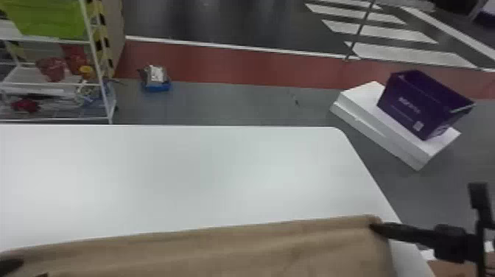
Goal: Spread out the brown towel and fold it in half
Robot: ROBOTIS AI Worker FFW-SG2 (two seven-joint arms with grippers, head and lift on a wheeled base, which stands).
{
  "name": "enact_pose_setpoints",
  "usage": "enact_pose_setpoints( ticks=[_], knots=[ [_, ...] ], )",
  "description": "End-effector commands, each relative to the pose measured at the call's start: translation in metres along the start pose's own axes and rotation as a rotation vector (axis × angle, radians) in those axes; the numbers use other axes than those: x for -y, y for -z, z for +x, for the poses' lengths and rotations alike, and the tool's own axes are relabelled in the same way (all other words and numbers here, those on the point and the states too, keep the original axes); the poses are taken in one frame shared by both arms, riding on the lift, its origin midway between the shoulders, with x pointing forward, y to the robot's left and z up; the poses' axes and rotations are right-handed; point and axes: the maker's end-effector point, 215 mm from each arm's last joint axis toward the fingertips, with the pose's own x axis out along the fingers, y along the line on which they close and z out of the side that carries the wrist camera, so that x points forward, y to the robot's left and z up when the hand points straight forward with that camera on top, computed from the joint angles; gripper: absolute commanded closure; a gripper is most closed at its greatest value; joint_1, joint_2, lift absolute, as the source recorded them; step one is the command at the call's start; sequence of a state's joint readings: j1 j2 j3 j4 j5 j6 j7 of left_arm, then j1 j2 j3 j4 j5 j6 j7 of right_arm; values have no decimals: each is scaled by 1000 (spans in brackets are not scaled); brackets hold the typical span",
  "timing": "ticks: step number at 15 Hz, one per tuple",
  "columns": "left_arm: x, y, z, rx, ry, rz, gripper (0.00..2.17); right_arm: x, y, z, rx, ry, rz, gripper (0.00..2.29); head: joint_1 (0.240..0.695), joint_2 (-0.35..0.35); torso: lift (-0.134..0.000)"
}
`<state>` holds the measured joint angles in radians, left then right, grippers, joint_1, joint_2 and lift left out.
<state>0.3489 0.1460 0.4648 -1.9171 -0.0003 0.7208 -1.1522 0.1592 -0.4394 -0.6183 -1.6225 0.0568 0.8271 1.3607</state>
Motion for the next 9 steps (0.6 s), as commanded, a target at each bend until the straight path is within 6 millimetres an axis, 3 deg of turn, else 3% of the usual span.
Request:
enact_pose_setpoints(
  ticks=[1,9],
  knots=[
    [-1,-1,0,0,-1,2,144,9,9,0,16,-31,154,1085,695,-249,-124],
    [1,-2,0,5,4,10,144,-6,-4,5,100,-163,371,1072,695,-246,-124]
  ],
)
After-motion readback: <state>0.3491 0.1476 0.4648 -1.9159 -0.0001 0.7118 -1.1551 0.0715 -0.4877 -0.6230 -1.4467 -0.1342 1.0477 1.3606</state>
